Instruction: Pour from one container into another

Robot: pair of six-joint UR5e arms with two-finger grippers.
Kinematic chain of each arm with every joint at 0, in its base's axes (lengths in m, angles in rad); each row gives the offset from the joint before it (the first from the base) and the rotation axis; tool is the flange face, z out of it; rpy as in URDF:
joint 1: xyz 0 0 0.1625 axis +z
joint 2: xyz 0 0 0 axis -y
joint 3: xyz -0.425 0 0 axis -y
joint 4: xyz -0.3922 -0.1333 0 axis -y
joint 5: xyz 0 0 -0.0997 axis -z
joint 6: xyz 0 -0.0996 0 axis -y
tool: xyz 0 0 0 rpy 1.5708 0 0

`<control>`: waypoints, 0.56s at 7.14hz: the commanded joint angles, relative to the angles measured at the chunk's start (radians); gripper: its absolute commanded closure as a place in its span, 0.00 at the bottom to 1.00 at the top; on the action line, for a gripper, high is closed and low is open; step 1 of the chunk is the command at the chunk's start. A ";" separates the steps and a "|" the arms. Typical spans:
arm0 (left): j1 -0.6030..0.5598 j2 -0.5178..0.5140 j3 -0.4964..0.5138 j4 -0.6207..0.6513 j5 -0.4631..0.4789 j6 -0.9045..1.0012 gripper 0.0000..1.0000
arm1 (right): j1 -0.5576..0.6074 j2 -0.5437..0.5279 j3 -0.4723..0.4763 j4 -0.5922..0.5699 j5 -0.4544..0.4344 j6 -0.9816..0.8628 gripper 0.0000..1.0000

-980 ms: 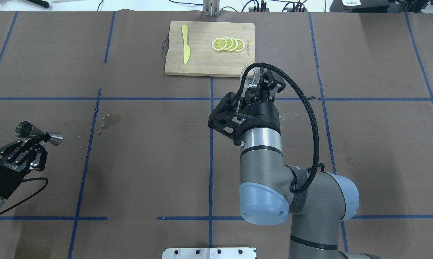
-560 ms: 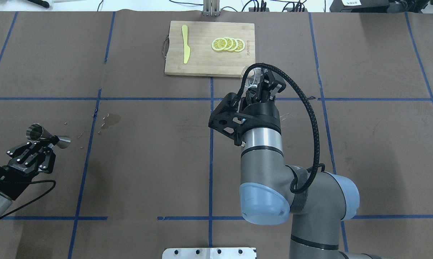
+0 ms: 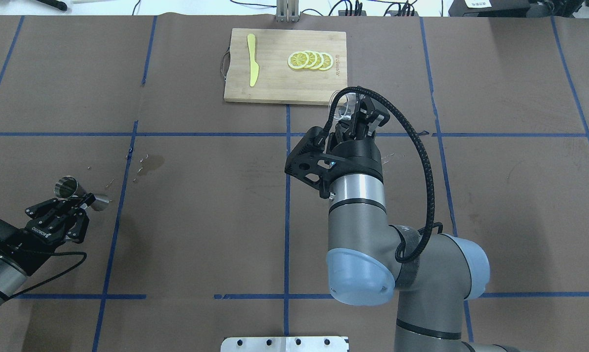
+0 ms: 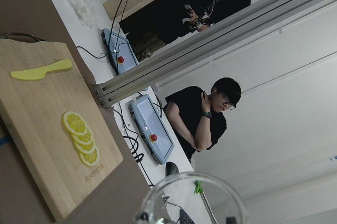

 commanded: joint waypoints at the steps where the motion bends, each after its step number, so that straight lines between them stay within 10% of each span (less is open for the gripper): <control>1: 0.000 -0.004 0.022 0.004 -0.018 -0.011 1.00 | 0.001 -0.002 0.001 0.000 0.000 0.000 1.00; 4: -0.002 -0.010 0.030 0.038 -0.038 -0.015 1.00 | 0.000 -0.014 0.002 0.001 -0.002 0.002 1.00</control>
